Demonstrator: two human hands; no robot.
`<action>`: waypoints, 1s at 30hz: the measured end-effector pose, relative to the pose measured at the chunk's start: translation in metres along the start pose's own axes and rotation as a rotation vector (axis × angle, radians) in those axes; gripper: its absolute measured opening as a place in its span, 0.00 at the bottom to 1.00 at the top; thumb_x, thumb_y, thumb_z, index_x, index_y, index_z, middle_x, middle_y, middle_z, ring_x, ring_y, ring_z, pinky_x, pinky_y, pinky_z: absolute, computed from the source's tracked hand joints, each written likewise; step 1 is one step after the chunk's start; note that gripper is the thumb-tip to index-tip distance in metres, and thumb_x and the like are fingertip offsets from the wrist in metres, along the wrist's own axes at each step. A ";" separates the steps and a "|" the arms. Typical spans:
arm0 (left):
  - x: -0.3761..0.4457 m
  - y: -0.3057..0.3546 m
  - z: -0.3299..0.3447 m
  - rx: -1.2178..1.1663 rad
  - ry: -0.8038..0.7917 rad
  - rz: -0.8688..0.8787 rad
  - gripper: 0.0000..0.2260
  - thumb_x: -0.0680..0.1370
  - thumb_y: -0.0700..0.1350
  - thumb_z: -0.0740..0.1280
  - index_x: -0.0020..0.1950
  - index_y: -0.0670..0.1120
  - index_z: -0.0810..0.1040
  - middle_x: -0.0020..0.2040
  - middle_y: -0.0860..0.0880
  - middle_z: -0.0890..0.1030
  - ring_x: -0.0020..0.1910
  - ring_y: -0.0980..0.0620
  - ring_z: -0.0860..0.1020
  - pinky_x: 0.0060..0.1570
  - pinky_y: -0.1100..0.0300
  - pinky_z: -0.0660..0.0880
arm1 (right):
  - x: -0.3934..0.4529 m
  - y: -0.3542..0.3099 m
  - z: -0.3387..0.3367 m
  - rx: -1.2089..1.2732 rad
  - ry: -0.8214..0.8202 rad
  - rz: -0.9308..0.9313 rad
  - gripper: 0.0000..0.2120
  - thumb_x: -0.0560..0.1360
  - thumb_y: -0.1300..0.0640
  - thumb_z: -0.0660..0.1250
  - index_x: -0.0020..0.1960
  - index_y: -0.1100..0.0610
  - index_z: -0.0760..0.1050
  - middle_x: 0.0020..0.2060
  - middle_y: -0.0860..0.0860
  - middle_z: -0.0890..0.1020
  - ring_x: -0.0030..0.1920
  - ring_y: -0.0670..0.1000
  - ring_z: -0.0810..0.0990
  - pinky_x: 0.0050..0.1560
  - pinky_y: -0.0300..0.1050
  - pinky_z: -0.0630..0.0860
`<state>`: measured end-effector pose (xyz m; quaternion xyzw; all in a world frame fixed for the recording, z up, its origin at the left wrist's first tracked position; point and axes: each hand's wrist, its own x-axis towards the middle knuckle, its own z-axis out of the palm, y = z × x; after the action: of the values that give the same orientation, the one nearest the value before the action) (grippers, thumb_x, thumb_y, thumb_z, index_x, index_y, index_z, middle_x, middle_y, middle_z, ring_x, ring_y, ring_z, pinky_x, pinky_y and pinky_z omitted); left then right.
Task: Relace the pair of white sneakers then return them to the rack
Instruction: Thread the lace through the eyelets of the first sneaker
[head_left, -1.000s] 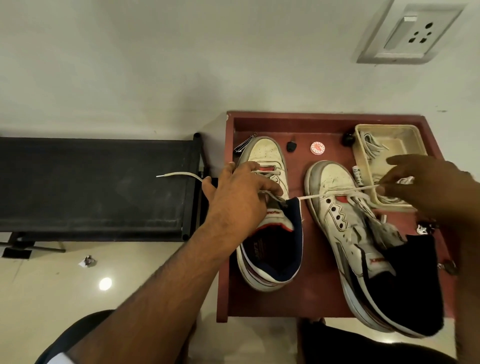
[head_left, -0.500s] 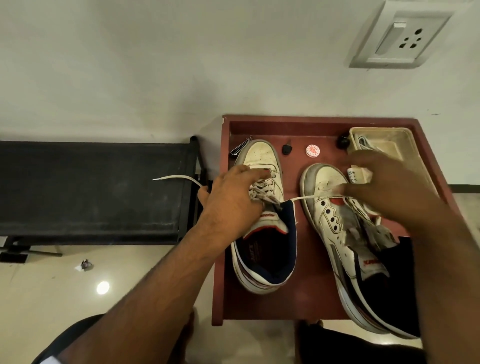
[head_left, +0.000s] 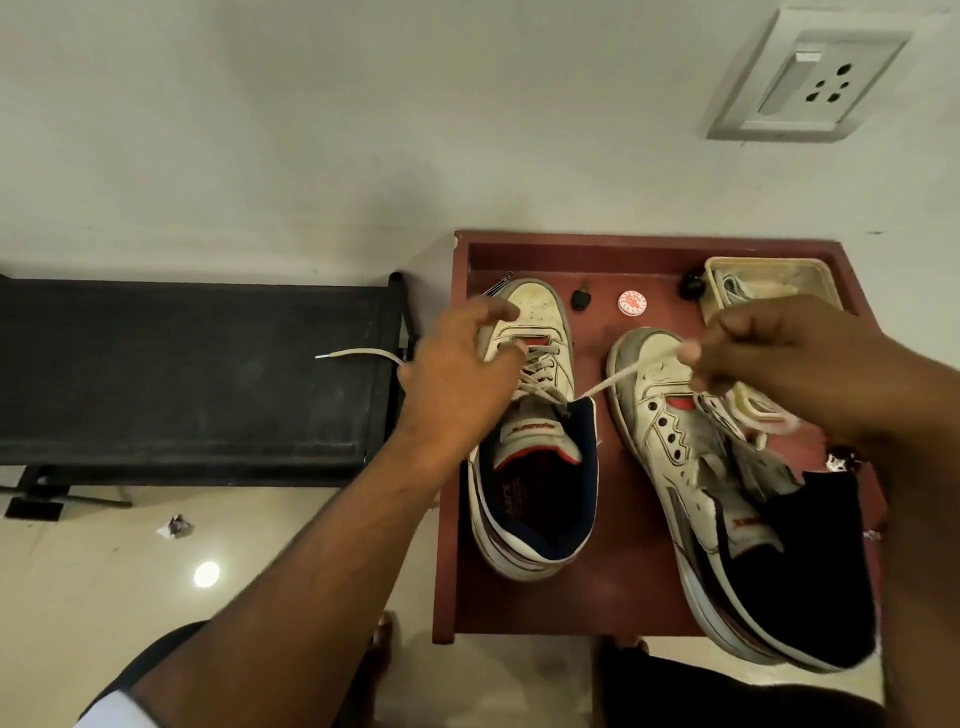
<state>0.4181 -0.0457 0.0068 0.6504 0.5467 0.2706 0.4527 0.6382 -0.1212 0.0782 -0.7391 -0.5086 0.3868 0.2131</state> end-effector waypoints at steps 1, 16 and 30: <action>0.000 0.003 -0.002 -0.062 0.090 0.056 0.07 0.75 0.47 0.69 0.52 0.55 0.81 0.50 0.57 0.82 0.51 0.58 0.80 0.56 0.53 0.78 | -0.002 -0.010 0.002 0.143 -0.008 -0.052 0.12 0.72 0.50 0.70 0.38 0.59 0.79 0.29 0.51 0.82 0.29 0.45 0.77 0.36 0.41 0.71; -0.017 0.028 -0.003 -0.228 -0.648 0.246 0.08 0.78 0.42 0.69 0.48 0.37 0.82 0.48 0.56 0.82 0.49 0.55 0.81 0.49 0.50 0.81 | 0.014 -0.038 0.048 1.258 0.190 -0.264 0.13 0.74 0.71 0.65 0.55 0.59 0.76 0.44 0.57 0.85 0.46 0.55 0.85 0.45 0.45 0.82; -0.007 0.022 -0.017 -0.315 -0.390 0.244 0.19 0.79 0.52 0.65 0.37 0.37 0.77 0.33 0.42 0.74 0.35 0.42 0.70 0.41 0.57 0.71 | 0.020 -0.004 0.042 0.147 0.014 -0.206 0.17 0.68 0.44 0.72 0.57 0.41 0.81 0.63 0.38 0.75 0.61 0.39 0.75 0.61 0.44 0.71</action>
<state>0.4124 -0.0469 0.0341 0.6727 0.3179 0.2745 0.6092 0.6060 -0.1049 0.0482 -0.6679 -0.5506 0.3942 0.3088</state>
